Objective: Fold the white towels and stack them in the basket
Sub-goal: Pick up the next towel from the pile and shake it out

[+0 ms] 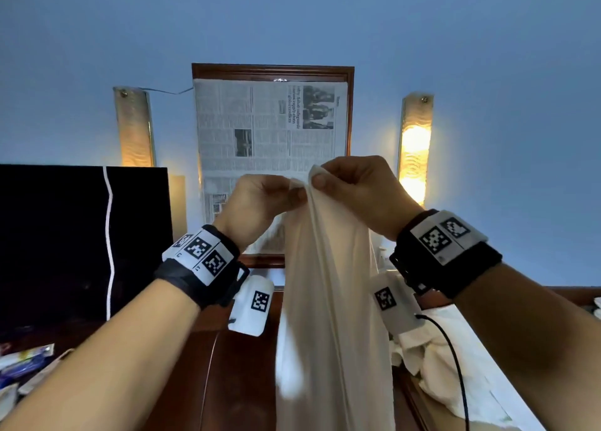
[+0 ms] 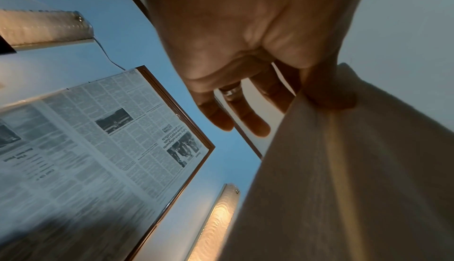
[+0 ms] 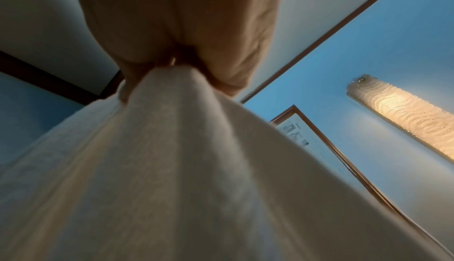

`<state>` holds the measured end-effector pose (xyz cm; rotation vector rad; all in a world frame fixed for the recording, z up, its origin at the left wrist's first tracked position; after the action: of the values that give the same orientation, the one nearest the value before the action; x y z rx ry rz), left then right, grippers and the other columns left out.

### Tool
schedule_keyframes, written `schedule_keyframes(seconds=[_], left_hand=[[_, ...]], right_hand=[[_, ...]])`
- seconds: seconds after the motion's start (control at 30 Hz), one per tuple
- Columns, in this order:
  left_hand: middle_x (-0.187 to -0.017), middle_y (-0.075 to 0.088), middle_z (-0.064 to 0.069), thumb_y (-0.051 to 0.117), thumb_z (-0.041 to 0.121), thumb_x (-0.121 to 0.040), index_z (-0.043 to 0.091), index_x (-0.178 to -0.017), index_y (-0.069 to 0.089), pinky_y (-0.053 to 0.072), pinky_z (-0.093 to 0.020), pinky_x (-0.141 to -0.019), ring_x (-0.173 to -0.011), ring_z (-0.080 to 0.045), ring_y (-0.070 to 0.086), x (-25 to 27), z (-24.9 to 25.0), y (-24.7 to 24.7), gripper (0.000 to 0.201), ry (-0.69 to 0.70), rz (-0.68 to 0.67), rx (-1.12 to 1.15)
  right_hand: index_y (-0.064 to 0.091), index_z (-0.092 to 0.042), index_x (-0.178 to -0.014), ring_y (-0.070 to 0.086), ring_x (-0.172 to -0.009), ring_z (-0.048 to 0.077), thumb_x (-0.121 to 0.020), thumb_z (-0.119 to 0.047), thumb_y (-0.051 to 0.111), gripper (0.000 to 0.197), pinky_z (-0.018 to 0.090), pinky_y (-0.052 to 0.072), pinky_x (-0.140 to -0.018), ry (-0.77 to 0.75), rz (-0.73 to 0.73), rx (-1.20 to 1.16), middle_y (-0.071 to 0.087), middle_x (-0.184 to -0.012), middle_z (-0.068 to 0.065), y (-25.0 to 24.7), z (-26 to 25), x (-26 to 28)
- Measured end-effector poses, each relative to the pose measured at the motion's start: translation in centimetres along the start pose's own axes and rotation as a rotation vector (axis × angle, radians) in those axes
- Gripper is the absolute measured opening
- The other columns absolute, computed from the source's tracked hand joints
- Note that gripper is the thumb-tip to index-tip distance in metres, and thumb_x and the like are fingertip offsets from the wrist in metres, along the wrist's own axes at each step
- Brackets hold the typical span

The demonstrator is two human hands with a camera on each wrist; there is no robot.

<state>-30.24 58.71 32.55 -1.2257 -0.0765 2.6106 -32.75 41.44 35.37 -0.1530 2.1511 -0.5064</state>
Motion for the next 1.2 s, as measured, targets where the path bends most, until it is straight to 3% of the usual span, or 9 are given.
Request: schedule_keyframes(seconds=[0.13, 0.33, 0.47, 0.6, 0.73, 0.8, 0.9, 1.07, 1.2], left_hand=[[-0.082, 0.076, 0.005, 0.068, 0.014, -0.08, 0.004, -0.086, 0.072, 0.053, -0.019, -0.08, -0.083, -0.008, 0.071, -0.8, 0.6, 0.6, 0.013, 0.02, -0.019, 0.018], [-0.075, 0.071, 0.003, 0.065, 0.0, -0.089, 0.015, -0.075, 0.075, 0.053, -0.028, -0.077, -0.074, -0.014, 0.064, -1.9, 0.4, 0.4, 0.023, 0.016, -0.032, -0.004], [-0.079, 0.074, 0.0, 0.066, -0.001, -0.09, 0.007, -0.081, 0.073, 0.055, -0.03, -0.079, -0.079, -0.016, 0.068, -2.1, 0.2, 0.2, 0.014, -0.013, -0.024, -0.007], [-0.078, 0.071, -0.003, 0.077, 0.016, -0.072, 0.013, -0.078, 0.073, 0.058, -0.038, -0.081, -0.079, -0.021, 0.067, -2.4, -0.1, -0.5, 0.007, -0.033, 0.054, 0.038], [-0.072, 0.063, 0.002, 0.083, 0.006, -0.073, 0.011, -0.078, 0.061, 0.046, -0.046, -0.078, -0.073, -0.024, 0.054, -2.7, -1.0, -1.2, 0.023, -0.079, 0.086, -0.019], [-0.071, 0.063, 0.0, 0.083, 0.017, -0.071, 0.016, -0.071, 0.062, 0.045, -0.053, -0.078, -0.076, -0.027, 0.054, -2.3, -1.7, -1.5, 0.02, -0.121, 0.081, -0.043], [-0.069, 0.063, -0.005, 0.083, 0.04, -0.064, 0.023, -0.063, 0.067, 0.048, -0.053, -0.079, -0.073, -0.028, 0.058, -1.0, -2.7, -1.7, 0.023, -0.19, 0.046, -0.066], [-0.07, 0.068, -0.004, 0.083, 0.044, -0.069, 0.02, -0.065, 0.072, 0.054, -0.044, -0.078, -0.073, -0.025, 0.064, 2.8, -5.1, -1.0, 0.026, -0.353, 0.029, -0.084], [-0.092, 0.067, -0.012, 0.066, 0.03, -0.093, 0.012, -0.092, 0.075, 0.051, -0.045, -0.08, -0.09, -0.031, 0.058, 6.6, -7.6, 1.1, 0.021, -0.558, 0.027, 0.184]], right_hand=[[0.076, -0.011, -0.092, 0.062, -0.07, 0.007, -0.097, -0.028, 0.063, 0.022, 0.021, 0.05, -0.066, -0.008, -0.067, 0.025, 0.07, -0.078, -0.001, -0.7, -0.6, -0.5], [0.074, -0.007, -0.092, 0.065, -0.071, 0.019, -0.097, -0.029, 0.062, 0.026, 0.034, 0.055, -0.069, -0.037, -0.046, 0.036, 0.07, -0.084, 0.011, -1.2, -1.1, -0.8], [0.075, -0.007, -0.093, 0.063, -0.074, 0.019, -0.096, -0.029, 0.063, 0.026, 0.039, 0.056, -0.071, -0.028, -0.056, 0.016, 0.07, -0.087, 0.016, -0.8, -1.0, -1.0], [0.071, -0.01, -0.094, 0.062, -0.073, 0.006, -0.093, -0.03, 0.063, 0.022, 0.017, 0.049, -0.063, 0.023, -0.118, -0.108, 0.068, -0.077, -0.004, 0.2, -0.6, -1.0], [0.07, -0.008, -0.108, 0.063, -0.093, 0.02, -0.094, -0.039, 0.06, 0.036, 0.039, 0.053, -0.086, 0.107, -0.246, -0.265, 0.068, -0.096, 0.004, 1.9, 1.0, -0.7], [0.064, 0.002, -0.111, 0.058, -0.094, 0.029, -0.089, -0.045, 0.063, 0.052, 0.051, 0.048, -0.092, 0.159, -0.253, -0.334, 0.061, -0.1, 0.017, 2.7, 1.8, -0.2], [0.056, 0.01, -0.111, 0.055, -0.093, 0.029, -0.081, -0.052, 0.068, 0.071, 0.056, 0.048, -0.095, 0.251, -0.231, -0.385, 0.056, -0.1, 0.015, 3.8, 3.0, 0.8], [0.057, -0.005, -0.087, 0.058, -0.076, 0.019, -0.093, -0.035, 0.061, 0.032, 0.029, 0.054, -0.066, 0.377, -0.235, -0.408, 0.054, -0.086, 0.008, 5.2, 5.8, 3.1], [0.056, -0.004, -0.088, 0.053, -0.072, 0.014, -0.095, -0.031, 0.065, 0.029, 0.026, 0.048, -0.063, 0.256, -0.123, 0.01, 0.054, -0.082, 0.006, 4.7, 7.5, 3.7]])
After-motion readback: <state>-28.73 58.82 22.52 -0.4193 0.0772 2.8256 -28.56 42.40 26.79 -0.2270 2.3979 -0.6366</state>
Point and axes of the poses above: each hand's wrist, its own x-axis away from the middle knuckle, its own y-axis out of the palm, z = x × y, the point moved 4 cm from there along -x, towards the middle knuckle
